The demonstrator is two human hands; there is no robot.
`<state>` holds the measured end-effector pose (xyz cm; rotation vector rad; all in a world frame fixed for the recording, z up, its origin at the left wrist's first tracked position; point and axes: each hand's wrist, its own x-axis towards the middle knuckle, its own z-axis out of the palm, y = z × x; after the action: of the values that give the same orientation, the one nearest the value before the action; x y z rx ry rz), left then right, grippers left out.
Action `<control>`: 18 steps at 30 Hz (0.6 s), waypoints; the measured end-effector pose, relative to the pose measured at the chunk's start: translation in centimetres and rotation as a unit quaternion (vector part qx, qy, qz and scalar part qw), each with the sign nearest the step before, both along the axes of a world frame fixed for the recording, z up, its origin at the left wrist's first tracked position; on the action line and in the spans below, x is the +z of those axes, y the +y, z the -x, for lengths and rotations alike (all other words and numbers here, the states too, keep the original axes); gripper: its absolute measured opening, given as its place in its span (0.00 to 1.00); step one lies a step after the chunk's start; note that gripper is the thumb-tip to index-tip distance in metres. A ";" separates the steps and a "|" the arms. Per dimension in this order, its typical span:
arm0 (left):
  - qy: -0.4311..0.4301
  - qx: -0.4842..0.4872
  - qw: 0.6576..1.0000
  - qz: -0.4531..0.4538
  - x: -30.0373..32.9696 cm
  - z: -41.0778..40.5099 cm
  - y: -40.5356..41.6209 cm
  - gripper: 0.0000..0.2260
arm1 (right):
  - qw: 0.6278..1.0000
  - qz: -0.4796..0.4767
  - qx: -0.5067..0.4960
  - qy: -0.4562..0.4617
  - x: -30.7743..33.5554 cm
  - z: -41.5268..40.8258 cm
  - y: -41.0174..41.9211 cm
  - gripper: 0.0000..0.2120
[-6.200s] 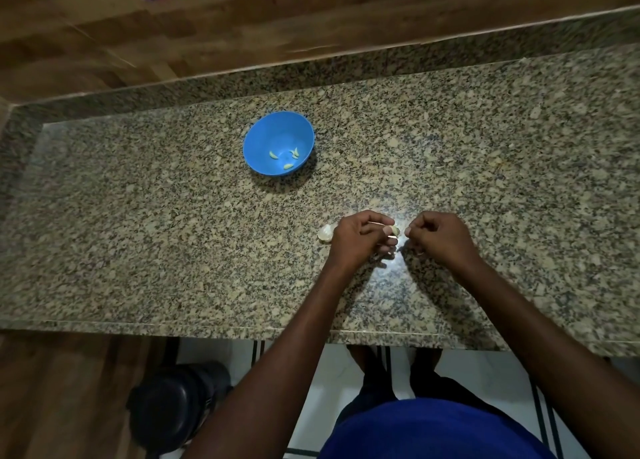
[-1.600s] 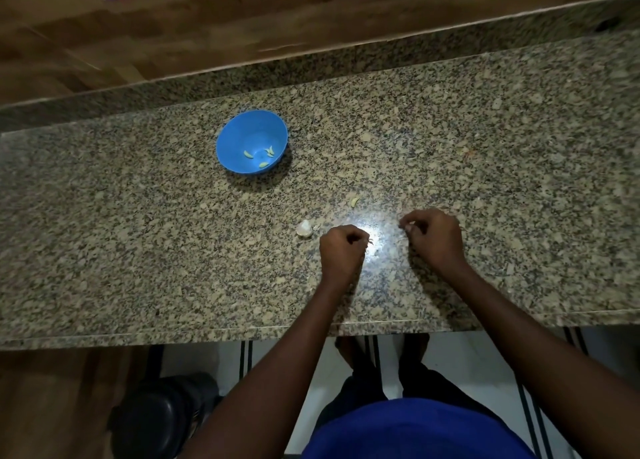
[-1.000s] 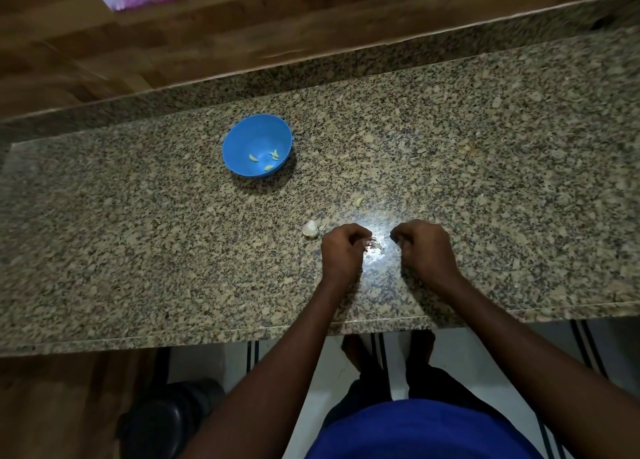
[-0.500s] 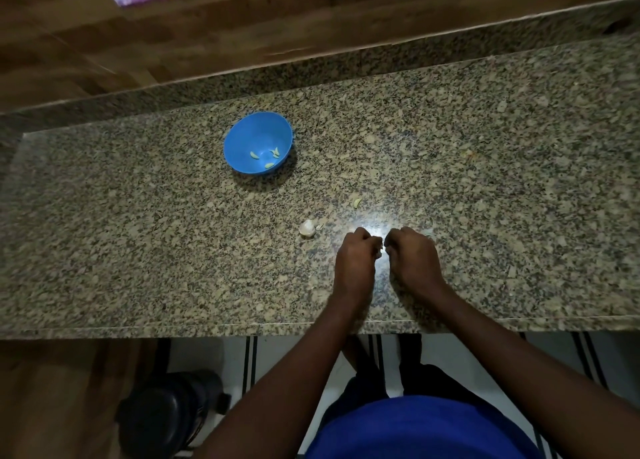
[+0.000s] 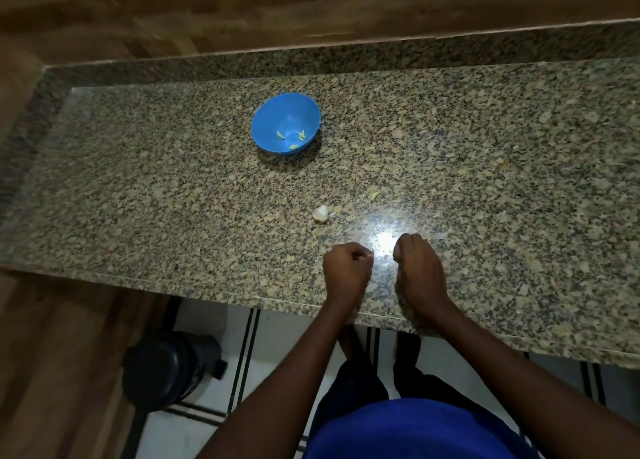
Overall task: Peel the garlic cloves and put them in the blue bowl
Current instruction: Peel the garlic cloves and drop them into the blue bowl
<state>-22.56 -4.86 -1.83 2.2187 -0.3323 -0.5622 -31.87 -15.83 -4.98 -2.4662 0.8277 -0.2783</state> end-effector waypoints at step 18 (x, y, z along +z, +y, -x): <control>0.245 0.397 0.791 0.397 4.3 -6.3 33.9 0.07 | 0.940 -0.321 0.116 0.003 5.4 -14.6 29.6 0.07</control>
<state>-16.28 29.07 2.46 1.1473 0.5485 -0.3858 -17.25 13.82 0.40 -1.9144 0.5106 0.0828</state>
